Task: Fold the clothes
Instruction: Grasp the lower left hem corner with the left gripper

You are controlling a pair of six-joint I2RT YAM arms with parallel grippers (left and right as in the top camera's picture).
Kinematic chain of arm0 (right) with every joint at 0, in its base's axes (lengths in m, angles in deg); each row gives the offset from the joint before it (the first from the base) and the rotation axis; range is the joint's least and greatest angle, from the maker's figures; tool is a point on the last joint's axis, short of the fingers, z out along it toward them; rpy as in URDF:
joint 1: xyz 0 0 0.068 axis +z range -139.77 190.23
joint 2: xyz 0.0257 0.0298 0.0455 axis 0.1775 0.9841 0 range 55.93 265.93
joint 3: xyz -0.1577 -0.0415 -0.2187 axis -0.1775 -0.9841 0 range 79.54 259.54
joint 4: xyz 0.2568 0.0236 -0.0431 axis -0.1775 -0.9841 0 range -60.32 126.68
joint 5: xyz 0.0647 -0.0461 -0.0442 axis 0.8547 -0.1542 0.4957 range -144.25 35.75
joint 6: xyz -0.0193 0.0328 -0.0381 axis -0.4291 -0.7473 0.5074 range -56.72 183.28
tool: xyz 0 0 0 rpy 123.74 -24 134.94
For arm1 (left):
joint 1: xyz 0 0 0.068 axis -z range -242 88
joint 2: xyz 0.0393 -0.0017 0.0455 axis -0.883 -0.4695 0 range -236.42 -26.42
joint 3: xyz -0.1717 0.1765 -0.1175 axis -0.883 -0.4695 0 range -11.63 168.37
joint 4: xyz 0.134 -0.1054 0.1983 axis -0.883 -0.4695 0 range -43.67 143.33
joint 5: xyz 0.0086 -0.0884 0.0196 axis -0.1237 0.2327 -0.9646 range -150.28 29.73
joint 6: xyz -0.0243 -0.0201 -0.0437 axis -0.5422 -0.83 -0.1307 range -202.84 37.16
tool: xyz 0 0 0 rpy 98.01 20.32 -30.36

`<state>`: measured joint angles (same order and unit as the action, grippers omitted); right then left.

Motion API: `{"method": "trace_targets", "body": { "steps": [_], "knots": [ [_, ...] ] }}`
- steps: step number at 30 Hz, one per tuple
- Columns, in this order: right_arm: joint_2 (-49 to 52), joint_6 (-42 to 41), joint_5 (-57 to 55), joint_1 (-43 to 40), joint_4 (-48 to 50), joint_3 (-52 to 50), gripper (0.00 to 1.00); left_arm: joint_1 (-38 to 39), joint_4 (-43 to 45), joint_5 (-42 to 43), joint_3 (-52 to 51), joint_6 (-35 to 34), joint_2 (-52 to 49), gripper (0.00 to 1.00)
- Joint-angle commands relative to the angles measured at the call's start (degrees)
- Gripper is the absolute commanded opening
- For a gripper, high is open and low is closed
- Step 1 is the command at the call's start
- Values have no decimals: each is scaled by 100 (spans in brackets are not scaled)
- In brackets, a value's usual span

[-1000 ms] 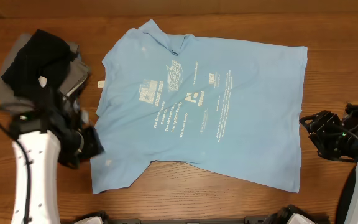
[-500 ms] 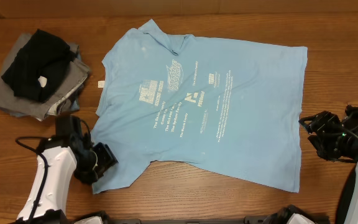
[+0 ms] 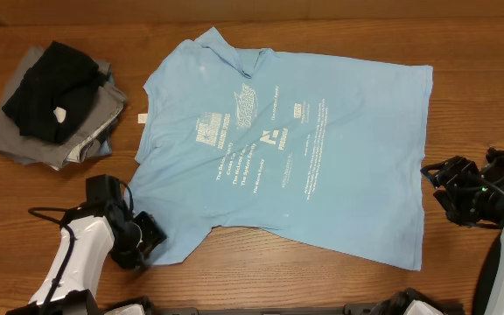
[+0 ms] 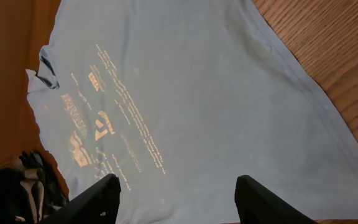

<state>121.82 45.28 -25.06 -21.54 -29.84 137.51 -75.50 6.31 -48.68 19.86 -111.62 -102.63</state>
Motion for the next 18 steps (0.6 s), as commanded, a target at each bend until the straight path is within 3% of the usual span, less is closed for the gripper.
{"method": "trace_targets", "body": {
  "steps": [1, 4, 12, 18],
  "knots": [
    [-20, 4, 9, 20, 17, 92, 63, 2, 114, -229, -63, 7, -61, 27],
    [-20, 7, -243, 20, 17, 92, 63, 2, 55, 59, -57, 195, -61, 4],
    [146, -350, -1652, 17, -133, 92, 67, 0, -774, 625, 979, 588, -48, 4],
    [807, -503, -1674, 17, -302, -28, 67, 2, -1241, 535, 1971, 933, -48, 4]
  ]
}}
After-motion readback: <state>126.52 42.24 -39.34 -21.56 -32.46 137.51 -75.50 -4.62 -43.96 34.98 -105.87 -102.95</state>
